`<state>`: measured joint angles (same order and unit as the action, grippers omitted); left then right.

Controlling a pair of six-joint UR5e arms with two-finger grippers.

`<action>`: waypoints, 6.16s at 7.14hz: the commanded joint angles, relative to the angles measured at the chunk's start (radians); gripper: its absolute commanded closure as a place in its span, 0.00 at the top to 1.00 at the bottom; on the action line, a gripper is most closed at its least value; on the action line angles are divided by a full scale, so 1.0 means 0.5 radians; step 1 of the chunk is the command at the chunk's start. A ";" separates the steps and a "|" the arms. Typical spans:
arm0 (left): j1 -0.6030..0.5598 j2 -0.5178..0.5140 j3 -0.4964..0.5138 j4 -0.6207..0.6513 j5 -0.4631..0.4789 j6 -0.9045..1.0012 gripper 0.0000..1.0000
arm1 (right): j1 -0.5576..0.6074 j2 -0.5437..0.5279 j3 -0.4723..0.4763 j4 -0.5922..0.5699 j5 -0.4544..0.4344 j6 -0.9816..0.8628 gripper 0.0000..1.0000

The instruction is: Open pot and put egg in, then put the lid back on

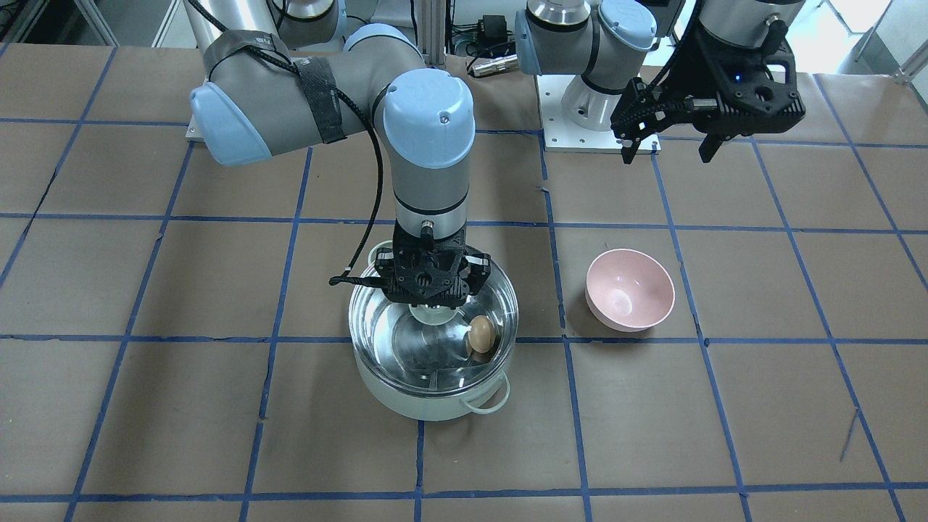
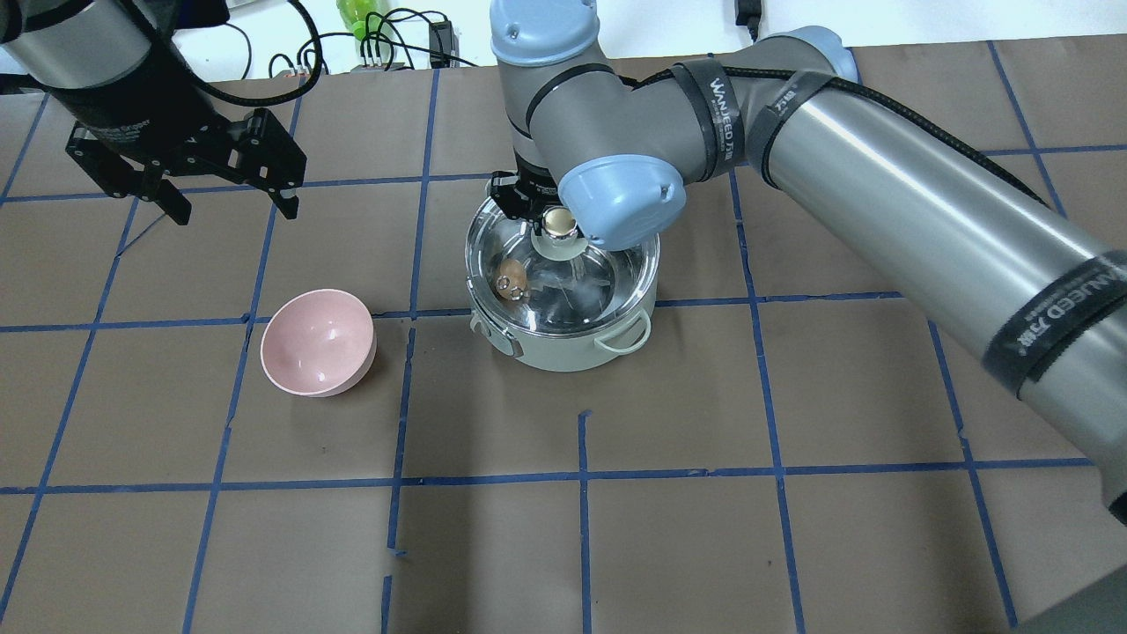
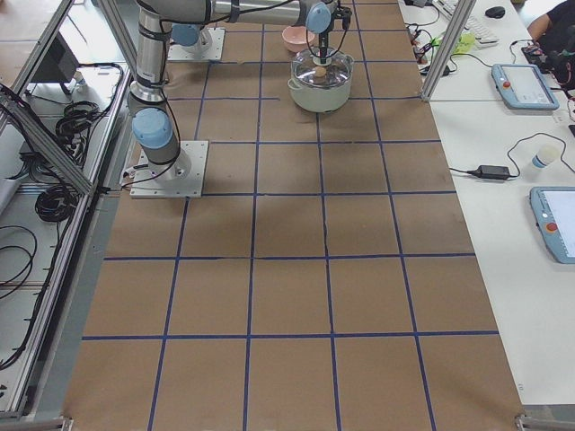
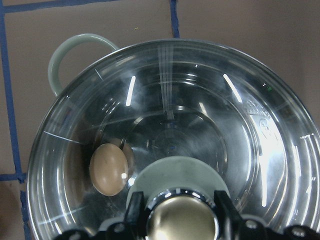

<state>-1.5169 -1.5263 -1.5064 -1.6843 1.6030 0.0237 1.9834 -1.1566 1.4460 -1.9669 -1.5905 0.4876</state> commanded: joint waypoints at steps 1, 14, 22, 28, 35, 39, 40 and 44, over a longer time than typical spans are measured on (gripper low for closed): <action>-0.001 0.000 0.000 0.000 0.000 0.002 1.00 | 0.000 0.000 0.001 -0.009 0.024 -0.006 0.05; -0.001 0.000 0.000 0.000 0.000 -0.001 1.00 | -0.003 0.003 0.059 -0.119 0.021 -0.205 0.11; -0.004 0.000 0.000 0.000 0.000 -0.001 1.00 | -0.168 -0.322 0.078 0.169 -0.001 -0.205 1.00; -0.007 0.000 0.000 0.000 0.000 -0.001 1.00 | -0.733 -0.749 0.078 0.725 0.033 -0.687 1.00; -0.010 0.003 -0.028 0.000 -0.003 -0.001 1.00 | -0.712 -0.752 0.087 0.722 0.039 -0.687 1.00; -0.010 0.003 -0.028 0.000 -0.003 -0.001 1.00 | -0.706 -0.749 0.090 0.722 0.039 -0.687 1.00; -0.010 0.003 -0.028 0.000 -0.003 -0.001 1.00 | -0.706 -0.749 0.090 0.719 0.039 -0.687 1.00; -0.010 0.003 -0.028 0.000 -0.003 -0.001 1.00 | -0.681 -0.721 0.102 0.691 0.042 -0.687 1.00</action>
<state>-1.5217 -1.5248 -1.5202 -1.6843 1.6015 0.0230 1.6406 -1.5188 1.4949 -1.6185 -1.5694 0.1442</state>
